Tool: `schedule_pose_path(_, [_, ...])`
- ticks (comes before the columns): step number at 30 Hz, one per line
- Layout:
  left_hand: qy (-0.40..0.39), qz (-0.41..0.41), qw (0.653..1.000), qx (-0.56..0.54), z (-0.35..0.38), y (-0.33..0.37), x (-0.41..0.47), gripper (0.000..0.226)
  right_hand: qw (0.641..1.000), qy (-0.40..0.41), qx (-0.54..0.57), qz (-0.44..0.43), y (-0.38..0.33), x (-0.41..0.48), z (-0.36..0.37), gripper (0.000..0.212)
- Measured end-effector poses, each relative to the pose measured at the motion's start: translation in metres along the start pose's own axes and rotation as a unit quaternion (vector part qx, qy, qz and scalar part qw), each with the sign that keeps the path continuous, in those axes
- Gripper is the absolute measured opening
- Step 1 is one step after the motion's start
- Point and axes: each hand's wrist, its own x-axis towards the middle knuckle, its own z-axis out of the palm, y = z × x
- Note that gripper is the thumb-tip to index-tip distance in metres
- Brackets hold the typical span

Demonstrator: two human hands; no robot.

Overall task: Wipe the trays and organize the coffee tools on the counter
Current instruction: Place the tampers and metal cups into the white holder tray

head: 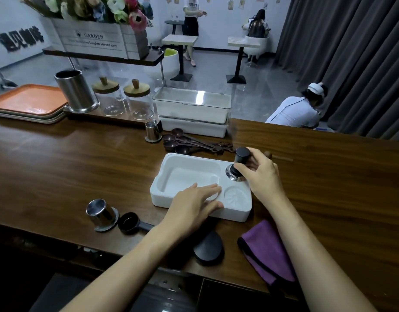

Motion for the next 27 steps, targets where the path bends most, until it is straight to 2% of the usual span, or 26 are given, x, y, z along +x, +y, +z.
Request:
schedule_pose_path(9, [0.033,0.009,0.998,-0.051,0.006,-0.006,-0.002,0.042,1.0,-0.004,-0.002,0.031,0.012,-0.007,0.006,0.031])
schedule_pose_path(13, [0.058,0.025,0.994,-0.087,0.003,-0.009,-0.011,0.033,0.998,-0.033,-0.023,0.048,0.02,-0.016,-0.002,0.043])
schedule_pose_path(16, [0.071,0.046,0.991,-0.103,0.006,-0.014,-0.016,0.031,0.997,-0.045,-0.03,0.056,0.024,-0.028,-0.008,0.044])
schedule_pose_path(27, [0.069,0.07,0.992,-0.083,0.007,-0.017,-0.018,0.032,0.992,-0.066,-0.056,0.088,0.018,-0.08,-0.01,0.054])
